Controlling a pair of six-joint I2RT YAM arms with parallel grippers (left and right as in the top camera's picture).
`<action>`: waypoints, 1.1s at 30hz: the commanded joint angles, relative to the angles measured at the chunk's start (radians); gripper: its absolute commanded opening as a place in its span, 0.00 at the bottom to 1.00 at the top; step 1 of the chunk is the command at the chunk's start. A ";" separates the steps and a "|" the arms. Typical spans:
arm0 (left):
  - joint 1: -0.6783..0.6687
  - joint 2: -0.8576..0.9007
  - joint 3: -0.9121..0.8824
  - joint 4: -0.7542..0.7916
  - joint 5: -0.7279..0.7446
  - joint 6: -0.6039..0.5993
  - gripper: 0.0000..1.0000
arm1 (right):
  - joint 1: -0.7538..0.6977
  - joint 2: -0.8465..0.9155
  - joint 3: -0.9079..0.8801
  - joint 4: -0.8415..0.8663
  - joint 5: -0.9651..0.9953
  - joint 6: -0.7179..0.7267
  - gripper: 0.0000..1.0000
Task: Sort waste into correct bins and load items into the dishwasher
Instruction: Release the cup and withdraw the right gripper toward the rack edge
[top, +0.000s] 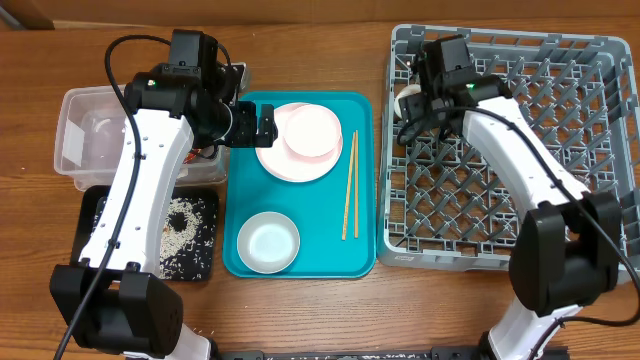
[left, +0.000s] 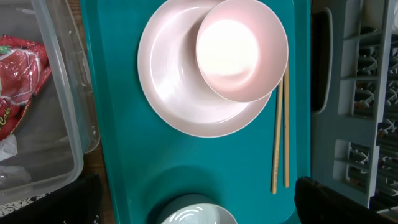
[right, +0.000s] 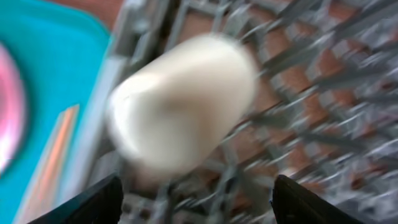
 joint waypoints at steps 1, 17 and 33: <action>-0.007 -0.018 0.006 -0.002 -0.005 0.008 1.00 | 0.012 -0.051 0.027 -0.061 -0.211 0.195 0.78; -0.007 -0.018 0.006 -0.003 -0.005 0.008 1.00 | 0.140 -0.049 -0.085 -0.146 -0.170 0.379 0.57; -0.007 -0.018 0.006 -0.002 -0.005 0.008 1.00 | 0.136 -0.050 -0.083 -0.216 -0.159 0.344 0.33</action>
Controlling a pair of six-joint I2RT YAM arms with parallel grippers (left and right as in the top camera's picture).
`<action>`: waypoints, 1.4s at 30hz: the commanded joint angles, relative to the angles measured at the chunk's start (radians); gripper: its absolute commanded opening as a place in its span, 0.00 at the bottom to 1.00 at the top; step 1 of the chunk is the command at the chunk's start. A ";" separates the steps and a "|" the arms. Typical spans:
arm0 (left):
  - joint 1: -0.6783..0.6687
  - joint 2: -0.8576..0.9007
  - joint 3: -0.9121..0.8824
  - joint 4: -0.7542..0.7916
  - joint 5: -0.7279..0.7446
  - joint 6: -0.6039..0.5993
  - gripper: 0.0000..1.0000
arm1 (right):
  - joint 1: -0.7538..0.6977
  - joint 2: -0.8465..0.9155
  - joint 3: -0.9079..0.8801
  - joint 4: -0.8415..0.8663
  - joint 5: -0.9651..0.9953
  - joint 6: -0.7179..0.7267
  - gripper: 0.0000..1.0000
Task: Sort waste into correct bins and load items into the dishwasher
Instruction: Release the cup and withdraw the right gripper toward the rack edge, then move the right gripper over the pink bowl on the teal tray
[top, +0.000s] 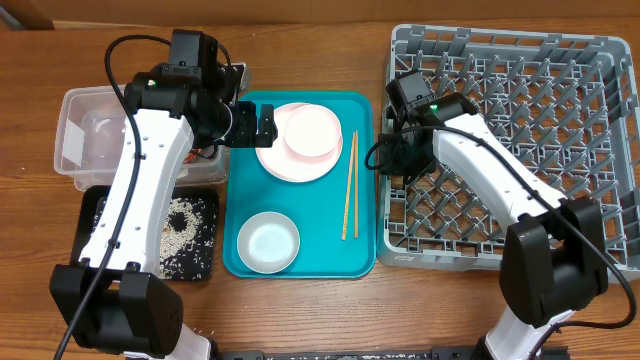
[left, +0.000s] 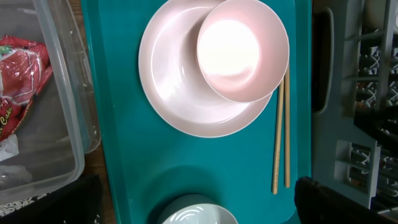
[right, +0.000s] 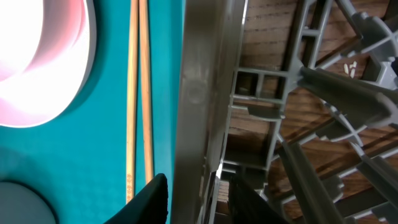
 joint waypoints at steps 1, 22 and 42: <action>-0.007 -0.018 0.006 -0.003 -0.002 0.008 1.00 | -0.004 -0.033 -0.003 -0.010 0.017 -0.026 0.33; -0.007 -0.018 0.006 -0.003 -0.002 0.008 1.00 | -0.005 -0.033 -0.002 -0.080 0.032 -0.079 0.30; -0.007 -0.016 0.006 -0.003 -0.003 0.008 1.00 | -0.005 -0.033 0.005 -0.107 0.033 -0.106 0.31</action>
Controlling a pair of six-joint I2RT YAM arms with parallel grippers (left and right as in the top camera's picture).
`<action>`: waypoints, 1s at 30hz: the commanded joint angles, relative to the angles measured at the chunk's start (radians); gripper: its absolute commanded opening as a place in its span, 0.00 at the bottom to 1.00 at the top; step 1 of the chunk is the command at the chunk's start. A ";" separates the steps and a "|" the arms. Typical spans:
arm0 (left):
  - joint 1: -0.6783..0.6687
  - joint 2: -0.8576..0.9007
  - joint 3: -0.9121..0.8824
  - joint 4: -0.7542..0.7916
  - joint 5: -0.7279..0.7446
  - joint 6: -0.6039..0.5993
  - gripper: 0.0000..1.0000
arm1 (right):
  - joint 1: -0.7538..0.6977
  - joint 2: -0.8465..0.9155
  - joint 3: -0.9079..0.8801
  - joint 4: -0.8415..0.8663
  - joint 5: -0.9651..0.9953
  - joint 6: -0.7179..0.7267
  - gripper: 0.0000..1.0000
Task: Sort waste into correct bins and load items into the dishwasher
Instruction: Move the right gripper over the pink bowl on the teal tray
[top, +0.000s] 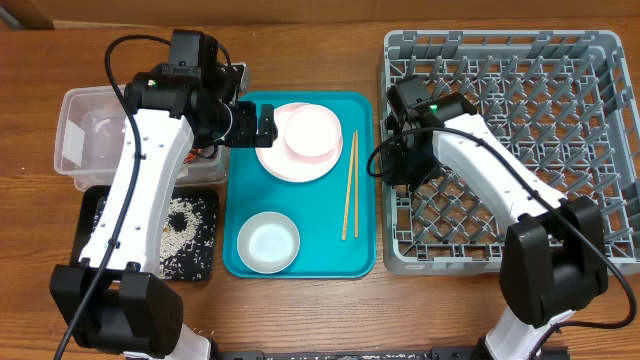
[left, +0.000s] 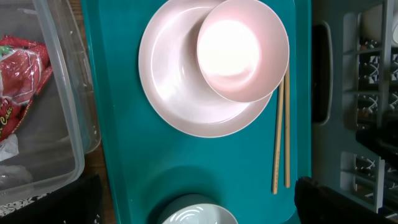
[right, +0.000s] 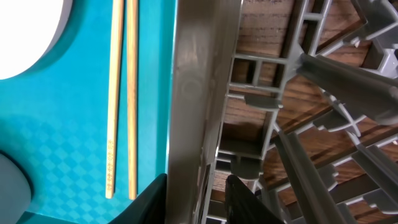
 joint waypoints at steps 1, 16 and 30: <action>-0.006 -0.016 0.006 -0.002 -0.002 0.008 1.00 | -0.005 -0.034 0.010 -0.011 0.030 -0.008 0.32; -0.007 -0.016 0.006 -0.003 -0.002 0.008 1.00 | -0.003 -0.034 0.312 -0.124 -0.038 -0.038 1.00; -0.007 -0.016 0.006 0.018 0.002 -0.012 1.00 | 0.022 -0.033 0.330 -0.085 -0.246 -0.022 0.92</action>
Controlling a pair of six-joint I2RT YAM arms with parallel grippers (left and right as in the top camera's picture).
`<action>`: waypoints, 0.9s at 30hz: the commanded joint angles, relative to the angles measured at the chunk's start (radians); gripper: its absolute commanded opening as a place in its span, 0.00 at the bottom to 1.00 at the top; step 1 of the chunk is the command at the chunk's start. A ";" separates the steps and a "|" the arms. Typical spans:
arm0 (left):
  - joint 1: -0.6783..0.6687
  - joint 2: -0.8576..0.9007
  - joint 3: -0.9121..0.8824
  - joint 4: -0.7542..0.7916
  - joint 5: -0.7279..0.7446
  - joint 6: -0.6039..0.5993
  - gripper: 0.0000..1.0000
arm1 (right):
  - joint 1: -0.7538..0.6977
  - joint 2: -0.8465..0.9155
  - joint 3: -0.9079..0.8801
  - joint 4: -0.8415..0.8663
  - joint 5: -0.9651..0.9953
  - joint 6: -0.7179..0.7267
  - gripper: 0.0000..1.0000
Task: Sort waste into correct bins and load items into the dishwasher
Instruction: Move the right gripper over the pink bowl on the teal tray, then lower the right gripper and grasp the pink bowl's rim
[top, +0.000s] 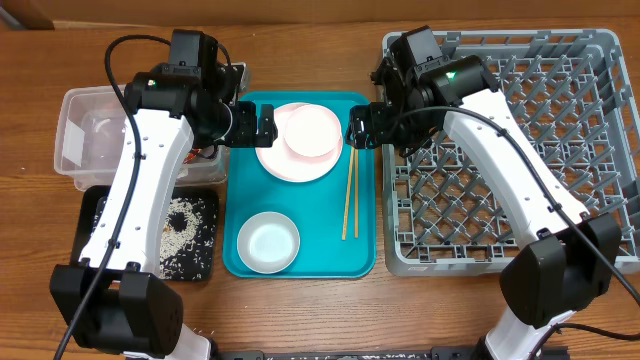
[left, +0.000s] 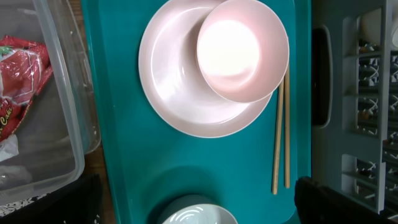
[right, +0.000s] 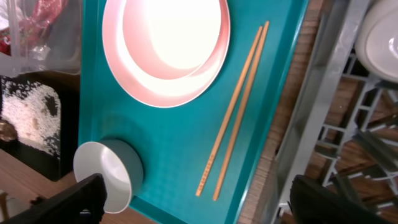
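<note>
A teal tray (top: 300, 205) holds a pink plate (top: 280, 162) with a pink bowl (top: 310, 132) on it, a pair of wooden chopsticks (top: 349, 185) and a pale bowl (top: 268, 243). A white cup (right: 380, 32) lies in the back left corner of the grey dish rack (top: 500, 262). My right gripper (top: 362, 128) hovers open and empty over the tray's right edge, above the chopsticks (right: 236, 112). Also open and empty, my left gripper (top: 254, 125) hangs over the tray's left side beside the plate (left: 186, 81).
A clear plastic bin (top: 85, 135) at the left holds a red wrapper (left: 18, 68). In front of it lies a black tray (top: 180, 235) strewn with rice. The rack stands close against the teal tray's right edge.
My right gripper was low with its fingers on either side of the rack's left wall. It is now higher, open, over the tray's right edge and the chopsticks. The left arm is unchanged.
My right gripper first hung over the white cup in the rack's back left corner. Then it was down at the rack's left wall, and the rack came to sit slightly nearer the front. It now hovers over the tray. The left arm has stayed still throughout.
</note>
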 joint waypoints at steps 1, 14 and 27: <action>-0.007 -0.016 0.006 0.043 0.002 -0.010 1.00 | 0.026 -0.030 0.021 0.006 -0.028 0.002 0.89; 0.154 -0.018 0.110 0.029 -0.041 -0.010 1.00 | 0.188 -0.023 0.019 0.035 0.088 0.002 0.66; 0.460 -0.016 0.175 -0.059 -0.053 -0.011 1.00 | 0.441 -0.014 -0.111 0.161 0.090 0.002 0.58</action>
